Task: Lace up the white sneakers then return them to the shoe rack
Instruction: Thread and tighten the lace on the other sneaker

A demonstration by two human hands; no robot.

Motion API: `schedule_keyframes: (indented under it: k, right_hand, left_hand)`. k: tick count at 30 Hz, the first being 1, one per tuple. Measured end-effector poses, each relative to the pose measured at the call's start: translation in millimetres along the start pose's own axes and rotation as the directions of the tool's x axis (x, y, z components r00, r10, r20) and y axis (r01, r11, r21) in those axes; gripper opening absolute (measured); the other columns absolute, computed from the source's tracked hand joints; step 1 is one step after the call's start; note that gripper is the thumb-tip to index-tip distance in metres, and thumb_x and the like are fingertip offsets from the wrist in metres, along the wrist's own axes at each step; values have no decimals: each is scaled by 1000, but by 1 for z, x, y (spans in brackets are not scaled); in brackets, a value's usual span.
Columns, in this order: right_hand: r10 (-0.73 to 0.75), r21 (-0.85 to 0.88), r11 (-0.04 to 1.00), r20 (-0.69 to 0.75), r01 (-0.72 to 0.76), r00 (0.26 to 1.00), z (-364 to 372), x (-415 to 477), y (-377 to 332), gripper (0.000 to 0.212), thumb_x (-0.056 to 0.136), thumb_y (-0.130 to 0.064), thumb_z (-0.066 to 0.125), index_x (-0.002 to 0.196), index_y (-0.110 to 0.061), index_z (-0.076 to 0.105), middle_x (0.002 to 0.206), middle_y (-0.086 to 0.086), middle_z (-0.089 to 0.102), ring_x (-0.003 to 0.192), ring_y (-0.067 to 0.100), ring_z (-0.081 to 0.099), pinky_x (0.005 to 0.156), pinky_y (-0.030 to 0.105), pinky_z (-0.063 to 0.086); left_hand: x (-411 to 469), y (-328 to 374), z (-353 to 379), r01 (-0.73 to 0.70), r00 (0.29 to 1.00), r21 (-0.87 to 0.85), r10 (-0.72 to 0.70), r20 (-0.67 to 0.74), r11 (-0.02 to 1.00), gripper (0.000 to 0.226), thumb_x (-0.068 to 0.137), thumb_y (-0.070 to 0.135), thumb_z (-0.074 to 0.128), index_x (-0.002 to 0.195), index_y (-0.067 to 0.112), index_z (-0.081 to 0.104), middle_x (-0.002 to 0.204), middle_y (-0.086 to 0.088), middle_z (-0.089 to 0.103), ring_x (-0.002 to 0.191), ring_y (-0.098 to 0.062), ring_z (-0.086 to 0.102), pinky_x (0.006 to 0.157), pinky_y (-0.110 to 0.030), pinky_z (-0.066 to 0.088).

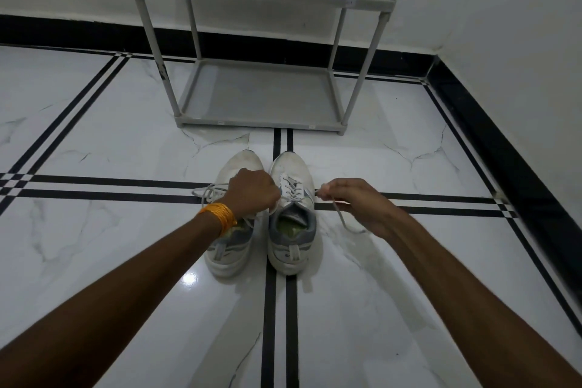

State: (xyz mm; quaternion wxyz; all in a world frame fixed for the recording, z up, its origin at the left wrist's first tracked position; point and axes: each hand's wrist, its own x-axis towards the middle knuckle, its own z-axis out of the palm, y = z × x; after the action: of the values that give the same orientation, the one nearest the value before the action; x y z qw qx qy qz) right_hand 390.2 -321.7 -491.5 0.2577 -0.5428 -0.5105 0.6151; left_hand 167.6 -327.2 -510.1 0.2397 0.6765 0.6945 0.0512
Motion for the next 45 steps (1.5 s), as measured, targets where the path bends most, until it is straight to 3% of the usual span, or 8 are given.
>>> schedule_keyframes:
  k: [5, 9, 12, 21, 26, 33, 39, 45]
  right_hand:
    - [-32, 555, 832, 19, 16, 999, 35, 12, 15, 15, 98, -12, 52, 85, -9, 59, 115, 18, 71, 111, 26, 67, 95, 35, 52]
    - [-1, 623, 781, -70, 45, 998, 43, 16, 19, 11, 97, -4, 52, 97, -2, 63, 89, 13, 75, 78, 20, 71, 60, 23, 57]
    - [11, 569, 821, -75, 33, 997, 45, 20, 21, 21, 95, -1, 55, 112, 6, 63, 105, 19, 72, 79, 18, 69, 65, 24, 59]
    - [-30, 320, 943, -196, 93, 980, 51, 28, 20, 20, 89, -13, 68, 106, -2, 71, 93, 13, 73, 72, 18, 71, 58, 23, 54]
    - [-21, 323, 940, -265, 110, 964, 52, 32, 21, 18, 88, -12, 70, 101, 0, 73, 75, 6, 67, 57, 9, 62, 47, 16, 47]
    - [-19, 402, 912, -147, 78, 989, 50, 31, 18, 20, 90, 7, 56, 105, 2, 68, 84, 18, 71, 65, 17, 67, 65, 23, 58]
    - [8, 279, 959, -201, 50, 979, 46, 28, 18, 16, 83, 6, 65, 97, -2, 60, 70, 12, 65, 53, 12, 63, 53, 20, 52]
    - [-151, 13, 988, -105, 153, 983, 31, 29, 15, 11, 83, 0, 71, 90, -7, 66, 86, 18, 72, 69, 15, 69, 63, 24, 54]
  left_hand:
    - [-6, 8, 0, -79, 996, -431, 51, -77, 899, 32, 86, 27, 61, 61, 9, 70, 69, -6, 69, 71, -22, 64, 73, -33, 52]
    - [-12, 13, 6, 2, 1000, -885, 8, 7, 465, 34, 99, 27, 52, 85, 0, 67, 98, -10, 75, 98, -22, 71, 89, -34, 56]
    - [-11, 13, 15, -3, 1000, -947, -13, -7, 320, 34, 101, 26, 49, 100, -3, 66, 103, -16, 74, 96, -26, 72, 83, -36, 60]
    - [-2, 8, 36, -262, 955, -804, 23, -296, 533, 22, 94, 23, 63, 101, 6, 76, 87, -11, 76, 73, -25, 73, 53, -27, 56]
    - [0, 9, 41, -207, 971, -839, -1, -240, 503, 21, 93, 14, 64, 108, 3, 73, 94, -9, 74, 74, -14, 72, 60, -27, 57]
    - [-3, 12, 36, -136, 983, -914, -60, -172, 383, 22, 80, 8, 78, 91, -7, 65, 88, -22, 74, 66, -12, 71, 51, -19, 52]
    - [0, 7, 30, -51, 999, -916, 18, -47, 398, 51, 75, 15, 83, 114, 8, 52, 93, -19, 74, 74, -17, 73, 58, -21, 57]
    - [5, 4, 24, -25, 995, -914, 101, 18, 406, 36, 77, 12, 80, 107, -2, 68, 90, -23, 74, 79, -24, 72, 71, -28, 59]
